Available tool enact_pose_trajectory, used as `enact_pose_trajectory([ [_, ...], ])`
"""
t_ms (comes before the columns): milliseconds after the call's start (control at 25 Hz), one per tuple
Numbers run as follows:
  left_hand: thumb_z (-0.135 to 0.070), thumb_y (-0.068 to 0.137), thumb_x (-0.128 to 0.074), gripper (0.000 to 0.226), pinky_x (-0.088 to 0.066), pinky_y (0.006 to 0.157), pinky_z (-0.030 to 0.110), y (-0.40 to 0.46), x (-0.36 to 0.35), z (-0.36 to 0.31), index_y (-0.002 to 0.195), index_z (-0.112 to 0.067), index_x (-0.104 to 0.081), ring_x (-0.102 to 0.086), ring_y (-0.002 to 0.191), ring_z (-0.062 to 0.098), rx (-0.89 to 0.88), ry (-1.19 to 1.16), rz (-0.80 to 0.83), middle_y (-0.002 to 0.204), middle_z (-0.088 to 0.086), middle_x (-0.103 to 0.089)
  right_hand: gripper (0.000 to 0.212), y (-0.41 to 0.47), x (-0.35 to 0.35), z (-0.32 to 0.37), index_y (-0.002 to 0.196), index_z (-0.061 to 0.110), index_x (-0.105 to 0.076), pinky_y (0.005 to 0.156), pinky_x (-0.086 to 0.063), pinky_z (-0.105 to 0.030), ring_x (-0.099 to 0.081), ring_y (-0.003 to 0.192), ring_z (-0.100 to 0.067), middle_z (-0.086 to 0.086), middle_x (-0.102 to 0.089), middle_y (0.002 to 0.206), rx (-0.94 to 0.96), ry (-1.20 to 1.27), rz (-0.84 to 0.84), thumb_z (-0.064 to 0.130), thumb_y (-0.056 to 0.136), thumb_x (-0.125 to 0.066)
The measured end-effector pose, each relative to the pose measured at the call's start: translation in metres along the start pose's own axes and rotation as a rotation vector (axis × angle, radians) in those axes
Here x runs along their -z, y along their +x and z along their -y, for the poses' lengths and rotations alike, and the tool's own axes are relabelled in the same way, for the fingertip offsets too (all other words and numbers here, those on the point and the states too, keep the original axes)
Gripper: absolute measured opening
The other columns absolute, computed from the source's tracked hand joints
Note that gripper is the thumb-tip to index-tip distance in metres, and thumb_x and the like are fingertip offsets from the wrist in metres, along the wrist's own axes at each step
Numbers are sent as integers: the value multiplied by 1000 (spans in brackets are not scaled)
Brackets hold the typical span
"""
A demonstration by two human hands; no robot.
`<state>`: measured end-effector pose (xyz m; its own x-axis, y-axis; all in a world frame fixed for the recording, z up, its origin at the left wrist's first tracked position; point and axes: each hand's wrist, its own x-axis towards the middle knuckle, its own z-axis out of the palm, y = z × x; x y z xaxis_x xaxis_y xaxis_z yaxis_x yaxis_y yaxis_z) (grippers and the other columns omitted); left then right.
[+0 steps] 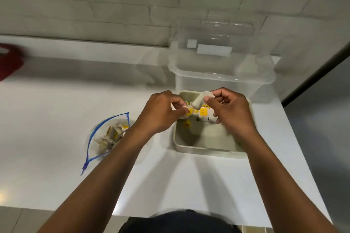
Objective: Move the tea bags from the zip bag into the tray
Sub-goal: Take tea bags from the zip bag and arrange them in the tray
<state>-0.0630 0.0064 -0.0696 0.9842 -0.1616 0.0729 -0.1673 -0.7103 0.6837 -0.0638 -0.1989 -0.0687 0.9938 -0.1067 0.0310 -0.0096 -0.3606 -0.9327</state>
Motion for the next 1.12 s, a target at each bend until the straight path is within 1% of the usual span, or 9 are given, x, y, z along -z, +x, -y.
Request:
enact_pose_trajectory([
  [80, -37, 84, -74, 8, -43, 71, 23, 16, -11, -2, 89, -32, -77, -57, 76, 4, 20, 82, 103, 82, -14, -64, 5, 18, 11, -20, 79, 25, -72, 59, -51, -32, -62, 63, -18, 6, -65, 68, 30, -233, 9, 29, 82, -74],
  [160, -37, 83, -75, 12, -50, 80, 29, 28, -22, -2, 93, -31, -78, -61, 89, 14, 59, 169, 155, 86, -9, -63, 7, 34, 11, -39, 74, 27, -72, 64, -49, -27, -64, 70, -14, 9, -68, 69, 36, -459, 120, 31, 80, -72],
  [280, -41, 82, -75, 16, -50, 81, 33, 37, -35, 2, 96, -33, -79, -54, 95, 18, 56, 274, 103, 90, -5, -53, 7, 51, -3, -58, 76, 28, -73, 69, -52, -28, -65, 81, -18, 9, -70, 73, 6, -689, 273, 32, 79, -67],
  [440, -42, 79, -78, 17, -44, 72, 29, 39, -46, 9, 93, -34, -78, -53, 90, 17, 118, 312, 44, 87, -6, -42, 9, 63, -16, -67, 77, 31, -74, 65, -44, -25, -62, 77, -17, 8, -72, 78, 43, -783, 430, 33, 82, -66],
  [560, -43, 78, -74, 14, -43, 71, 26, 39, -47, 9, 91, -38, -77, -60, 91, 18, 171, 359, 58, 81, -10, -47, 11, 73, -24, -70, 84, 28, -77, 66, -43, -24, -64, 81, -20, 3, -74, 85, 55, -816, 491, 32, 84, -67],
  [680, -42, 79, -69, 14, -47, 73, 26, 41, -46, 8, 90, -38, -77, -61, 91, 19, 220, 366, 43, 84, -9, -58, 12, 79, -33, -74, 83, 28, -77, 73, -52, -28, -68, 88, -23, 0, -74, 85, 41, -808, 493, 35, 84, -68],
  [800, -38, 80, -66, 14, -49, 73, 28, 42, -47, 8, 89, -35, -77, -61, 90, 20, 246, 390, 24, 91, -8, -65, 12, 80, -37, -80, 85, 28, -77, 73, -52, -30, -67, 90, -26, -1, -74, 92, 53, -838, 398, 36, 84, -68],
  [1000, -36, 82, -65, 15, -40, 70, 24, 44, -48, 9, 91, -35, -76, -59, 88, 19, 248, 414, 43, 88, -10, -59, 10, 79, -41, -83, 83, 22, -75, 65, -49, -29, -65, 79, -27, -2, -71, 85, 124, -890, 350, 31, 83, -69],
  [1120, -36, 82, -64, 15, -39, 69, 24, 45, -49, 10, 92, -35, -76, -59, 88, 18, 244, 428, 37, 91, -9, -61, 9, 80, -43, -83, 87, 21, -73, 67, -49, -30, -65, 83, -29, -4, -70, 90, 164, -963, 345, 26, 81, -71],
])
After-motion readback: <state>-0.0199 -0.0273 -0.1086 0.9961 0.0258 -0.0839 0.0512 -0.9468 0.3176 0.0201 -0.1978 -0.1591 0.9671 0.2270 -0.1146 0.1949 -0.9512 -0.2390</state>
